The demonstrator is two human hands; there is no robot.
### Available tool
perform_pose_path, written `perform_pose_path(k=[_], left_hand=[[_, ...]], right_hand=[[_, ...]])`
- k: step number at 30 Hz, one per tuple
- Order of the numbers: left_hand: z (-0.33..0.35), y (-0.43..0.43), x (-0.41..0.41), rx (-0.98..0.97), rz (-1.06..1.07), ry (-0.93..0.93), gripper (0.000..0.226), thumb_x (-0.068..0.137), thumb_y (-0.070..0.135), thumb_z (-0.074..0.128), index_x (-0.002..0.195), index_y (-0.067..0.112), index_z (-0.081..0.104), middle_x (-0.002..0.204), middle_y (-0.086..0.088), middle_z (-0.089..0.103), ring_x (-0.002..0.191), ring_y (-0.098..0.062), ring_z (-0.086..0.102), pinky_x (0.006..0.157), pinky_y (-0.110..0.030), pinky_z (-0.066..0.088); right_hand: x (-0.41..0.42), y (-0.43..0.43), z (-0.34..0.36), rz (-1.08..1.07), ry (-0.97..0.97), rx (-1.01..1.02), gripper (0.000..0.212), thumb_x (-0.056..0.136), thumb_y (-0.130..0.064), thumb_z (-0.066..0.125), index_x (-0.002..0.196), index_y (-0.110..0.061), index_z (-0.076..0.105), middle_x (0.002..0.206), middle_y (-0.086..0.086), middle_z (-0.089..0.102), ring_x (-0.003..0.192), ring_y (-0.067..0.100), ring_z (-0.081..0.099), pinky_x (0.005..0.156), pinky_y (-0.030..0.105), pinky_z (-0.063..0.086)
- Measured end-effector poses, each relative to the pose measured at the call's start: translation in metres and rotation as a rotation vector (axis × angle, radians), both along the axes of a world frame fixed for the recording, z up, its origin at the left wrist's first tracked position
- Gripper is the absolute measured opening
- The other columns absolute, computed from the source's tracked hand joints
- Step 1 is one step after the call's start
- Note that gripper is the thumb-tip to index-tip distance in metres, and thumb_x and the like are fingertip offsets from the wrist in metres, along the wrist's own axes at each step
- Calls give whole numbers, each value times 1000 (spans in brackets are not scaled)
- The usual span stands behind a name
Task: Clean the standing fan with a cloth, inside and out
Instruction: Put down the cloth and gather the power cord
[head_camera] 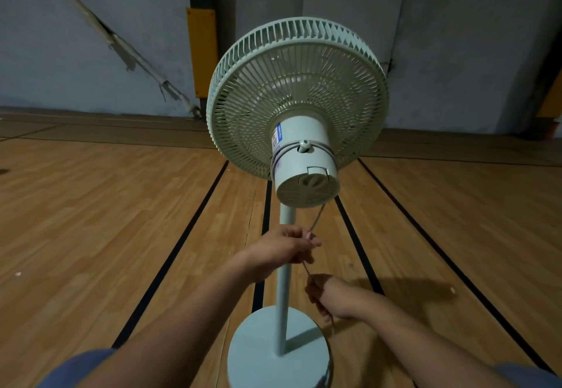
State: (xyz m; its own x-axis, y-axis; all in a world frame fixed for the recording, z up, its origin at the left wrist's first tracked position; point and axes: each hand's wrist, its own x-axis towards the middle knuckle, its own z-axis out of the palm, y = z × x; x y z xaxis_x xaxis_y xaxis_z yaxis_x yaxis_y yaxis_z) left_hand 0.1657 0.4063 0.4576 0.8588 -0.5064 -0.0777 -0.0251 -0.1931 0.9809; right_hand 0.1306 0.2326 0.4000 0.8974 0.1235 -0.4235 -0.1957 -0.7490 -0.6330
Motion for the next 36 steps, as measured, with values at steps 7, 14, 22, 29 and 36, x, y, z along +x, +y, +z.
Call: perform_pose_path(k=[7, 14, 22, 29, 36], left_hand=[[10, 38, 13, -422, 200, 268, 11, 107, 11, 61, 98, 3, 65, 73, -2, 52, 66, -13, 55, 84, -37, 66], [37, 72, 19, -777, 228, 466, 23, 89, 19, 67, 107, 7, 72, 78, -2, 63, 64, -15, 63, 81, -43, 64], [57, 81, 12, -1274, 69, 587, 37, 95, 8, 55, 121, -13, 72, 113, -24, 75, 91, -32, 80, 80, -46, 69], [61, 75, 7, -1350, -58, 548, 54, 92, 0, 43, 142, -15, 59, 141, -30, 65, 115, -41, 76, 93, -44, 67], [48, 73, 13, -1052, 51, 377, 52, 89, 14, 63, 138, -2, 72, 134, -17, 73, 112, -30, 77, 86, -40, 65]], right_hand=[[11, -53, 29, 108, 96, 125, 24, 111, -34, 50, 106, -12, 59, 67, -5, 52, 56, 10, 50, 61, 28, 53], [-1, -72, 107, 77, -297, 230, 10, 98, -28, 71, 96, -19, 74, 73, -8, 65, 62, 8, 55, 61, 24, 49], [-20, -15, 186, 104, -1094, 231, 9, 98, -24, 71, 94, -29, 78, 80, -10, 72, 69, 0, 62, 62, 14, 49], [20, 0, 226, -92, -1306, 170, 16, 101, -27, 69, 88, -18, 73, 76, -11, 66, 70, -3, 58, 62, 12, 42], [55, -37, 123, -177, -925, 18, 23, 111, -23, 45, 99, -25, 65, 91, 3, 71, 83, 23, 68, 70, 43, 57]])
